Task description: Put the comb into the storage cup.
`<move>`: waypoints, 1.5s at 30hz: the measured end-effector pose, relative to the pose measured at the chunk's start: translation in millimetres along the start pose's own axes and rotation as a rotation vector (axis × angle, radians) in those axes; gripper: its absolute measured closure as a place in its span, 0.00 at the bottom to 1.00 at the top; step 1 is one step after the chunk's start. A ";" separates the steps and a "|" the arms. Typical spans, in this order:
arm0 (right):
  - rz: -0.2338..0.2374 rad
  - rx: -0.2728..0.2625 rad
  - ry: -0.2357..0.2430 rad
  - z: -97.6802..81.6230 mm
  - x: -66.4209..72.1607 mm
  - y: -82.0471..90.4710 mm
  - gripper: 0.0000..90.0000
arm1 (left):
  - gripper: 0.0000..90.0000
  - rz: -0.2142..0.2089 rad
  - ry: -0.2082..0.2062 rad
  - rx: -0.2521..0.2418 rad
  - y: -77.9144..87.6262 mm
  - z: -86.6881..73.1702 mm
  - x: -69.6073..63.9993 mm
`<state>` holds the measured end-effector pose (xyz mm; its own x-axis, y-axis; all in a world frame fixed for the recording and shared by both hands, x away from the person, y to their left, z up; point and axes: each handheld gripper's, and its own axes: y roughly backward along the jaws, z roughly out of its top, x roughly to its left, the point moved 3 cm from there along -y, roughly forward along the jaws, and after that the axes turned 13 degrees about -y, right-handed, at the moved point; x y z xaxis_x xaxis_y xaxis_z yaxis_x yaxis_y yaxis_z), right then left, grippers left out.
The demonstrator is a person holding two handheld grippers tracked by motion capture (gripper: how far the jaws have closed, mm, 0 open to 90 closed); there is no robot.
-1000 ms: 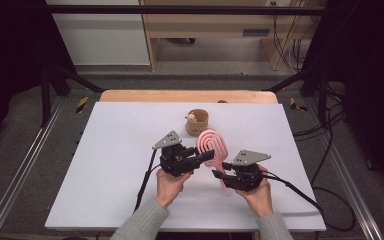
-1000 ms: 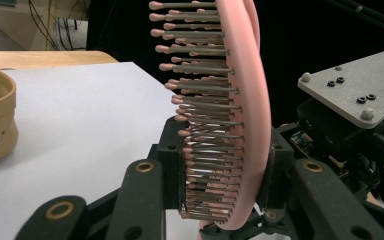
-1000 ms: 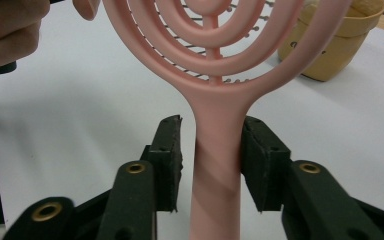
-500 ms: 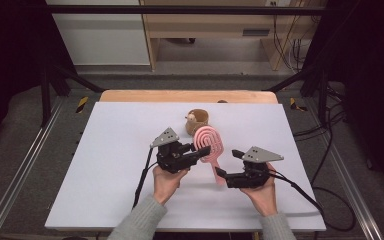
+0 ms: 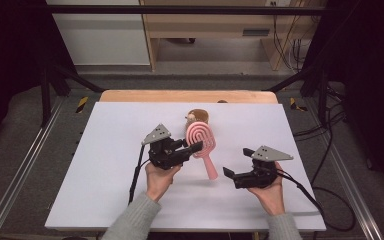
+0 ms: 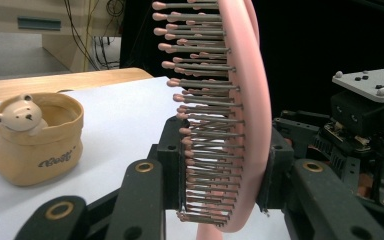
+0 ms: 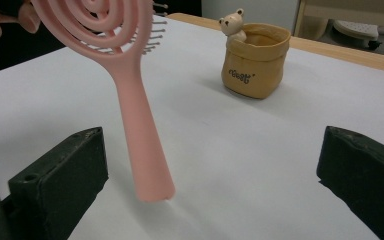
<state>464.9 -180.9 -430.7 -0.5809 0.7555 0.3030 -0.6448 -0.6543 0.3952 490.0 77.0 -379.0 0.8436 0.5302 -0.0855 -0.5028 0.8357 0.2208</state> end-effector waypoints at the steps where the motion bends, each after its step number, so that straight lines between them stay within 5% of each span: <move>1: -0.003 -0.001 0.002 -0.2 -1.4 0.9 0.00 | 0.70 0.002 -0.002 -0.001 1.1 0.8 0.7; 25: -0.028 0.047 -0.027 -20.1 -41.1 11.5 0.00 | 0.70 0.054 -0.021 -0.025 26.2 15.5 19.8; 45: -0.042 0.045 -0.053 -24.8 -57.0 19.8 0.00 | 0.70 0.065 -0.027 -0.033 20.0 33.9 25.1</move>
<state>472.9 -237.8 -461.6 -0.5262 0.7836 0.3302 -0.6440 -0.6208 0.4469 507.5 102.2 -343.7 0.8132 0.5802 -0.0457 -0.5626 0.8038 0.1932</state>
